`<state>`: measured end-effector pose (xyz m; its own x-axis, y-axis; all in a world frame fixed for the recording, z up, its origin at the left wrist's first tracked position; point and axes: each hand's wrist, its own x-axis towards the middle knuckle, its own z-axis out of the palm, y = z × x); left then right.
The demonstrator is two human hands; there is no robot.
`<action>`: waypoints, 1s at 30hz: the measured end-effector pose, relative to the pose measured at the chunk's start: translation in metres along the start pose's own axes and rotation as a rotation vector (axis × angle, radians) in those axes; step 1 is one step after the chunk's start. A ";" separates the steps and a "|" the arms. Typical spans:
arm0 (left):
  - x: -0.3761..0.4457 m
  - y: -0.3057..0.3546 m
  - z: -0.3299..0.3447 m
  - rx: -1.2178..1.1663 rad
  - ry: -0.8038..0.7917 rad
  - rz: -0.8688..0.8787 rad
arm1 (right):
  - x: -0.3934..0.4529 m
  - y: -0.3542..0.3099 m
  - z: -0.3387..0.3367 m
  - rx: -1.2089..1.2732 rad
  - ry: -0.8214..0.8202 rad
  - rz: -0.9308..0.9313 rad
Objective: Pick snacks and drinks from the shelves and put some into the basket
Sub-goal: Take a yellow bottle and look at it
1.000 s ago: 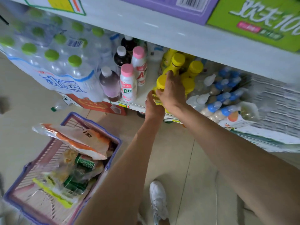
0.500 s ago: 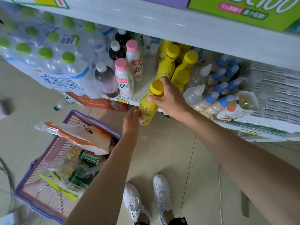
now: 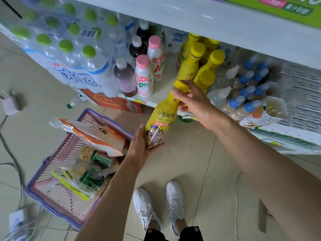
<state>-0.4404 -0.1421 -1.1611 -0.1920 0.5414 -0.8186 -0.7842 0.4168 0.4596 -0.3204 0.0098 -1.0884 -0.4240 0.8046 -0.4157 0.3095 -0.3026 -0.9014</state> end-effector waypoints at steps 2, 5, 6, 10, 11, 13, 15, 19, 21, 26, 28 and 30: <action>-0.004 -0.006 -0.002 -0.097 -0.023 0.034 | 0.002 -0.002 0.003 -0.001 0.017 0.027; -0.014 -0.014 -0.005 -0.180 -0.094 0.065 | 0.006 -0.005 0.006 0.081 0.046 0.055; -0.020 -0.015 -0.005 -0.206 -0.118 0.069 | 0.008 -0.006 0.007 0.106 0.054 0.063; -0.030 -0.020 -0.012 -0.258 -0.200 0.125 | 0.015 -0.008 0.008 0.191 0.061 0.100; -0.030 -0.020 -0.015 -0.258 -0.222 0.142 | 0.017 -0.009 0.009 0.198 0.084 0.112; -0.028 -0.019 -0.020 -0.251 -0.242 0.162 | 0.021 -0.012 0.011 0.211 0.128 0.129; -0.026 -0.016 -0.025 -0.258 -0.253 0.173 | 0.024 -0.014 0.012 0.233 0.146 0.147; -0.024 -0.012 -0.029 -0.267 -0.297 0.170 | 0.026 -0.018 0.018 0.241 0.153 0.152; -0.024 -0.011 -0.030 -0.268 -0.300 0.164 | 0.026 -0.019 0.022 0.217 0.153 0.135; -0.029 -0.010 -0.032 -0.271 -0.305 0.153 | 0.025 -0.022 0.032 0.109 0.133 0.094; -0.032 -0.009 -0.033 -0.275 -0.304 0.147 | 0.023 -0.022 0.035 0.067 0.125 0.073; -0.035 -0.009 -0.034 -0.267 -0.312 0.139 | 0.023 -0.023 0.036 0.073 0.124 0.071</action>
<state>-0.4464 -0.1895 -1.1485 -0.1516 0.7907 -0.5931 -0.8965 0.1428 0.4195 -0.3681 0.0166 -1.0818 -0.2935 0.8354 -0.4648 0.2703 -0.3938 -0.8785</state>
